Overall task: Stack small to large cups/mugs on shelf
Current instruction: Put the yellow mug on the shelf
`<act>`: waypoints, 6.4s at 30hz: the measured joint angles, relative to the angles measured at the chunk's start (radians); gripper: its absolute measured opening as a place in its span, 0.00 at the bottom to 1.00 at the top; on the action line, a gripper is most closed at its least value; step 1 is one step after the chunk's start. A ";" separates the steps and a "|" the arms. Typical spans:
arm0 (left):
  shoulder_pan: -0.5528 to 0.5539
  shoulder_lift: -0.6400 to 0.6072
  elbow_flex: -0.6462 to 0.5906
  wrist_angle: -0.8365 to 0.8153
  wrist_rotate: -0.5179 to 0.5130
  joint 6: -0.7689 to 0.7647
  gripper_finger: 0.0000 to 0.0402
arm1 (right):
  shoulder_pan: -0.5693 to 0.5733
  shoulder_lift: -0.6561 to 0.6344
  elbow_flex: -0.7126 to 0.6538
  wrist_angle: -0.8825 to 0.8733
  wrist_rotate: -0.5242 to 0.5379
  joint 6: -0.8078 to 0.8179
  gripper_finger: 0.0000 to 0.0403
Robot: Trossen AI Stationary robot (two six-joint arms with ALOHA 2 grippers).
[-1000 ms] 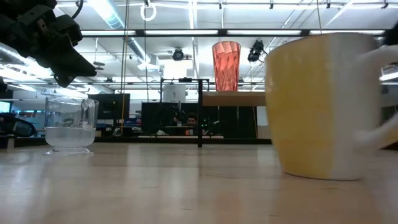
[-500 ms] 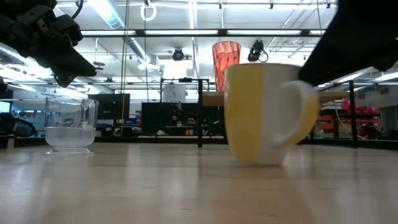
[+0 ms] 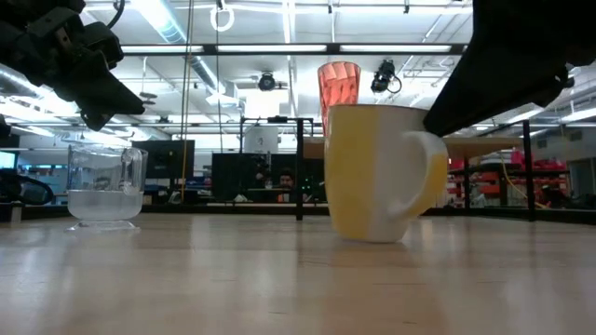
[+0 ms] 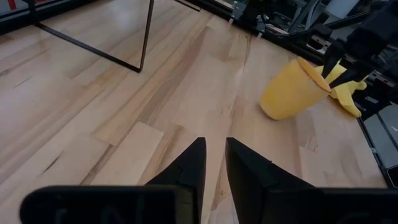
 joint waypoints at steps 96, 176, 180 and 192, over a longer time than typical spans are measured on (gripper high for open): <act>0.000 0.074 0.000 0.000 -0.001 0.000 0.17 | -0.493 0.040 0.670 -0.763 -0.614 -0.381 0.23; 0.000 0.152 0.000 0.020 -0.001 0.000 0.17 | -0.497 0.084 0.430 -0.626 -0.640 -0.432 0.13; 0.000 0.152 0.000 0.020 -0.001 0.000 0.15 | -0.502 0.083 0.430 -0.628 -0.647 -0.410 0.05; 0.000 0.152 0.000 0.020 -0.001 0.000 0.17 | -0.502 0.084 0.482 -0.734 -0.693 -0.412 0.02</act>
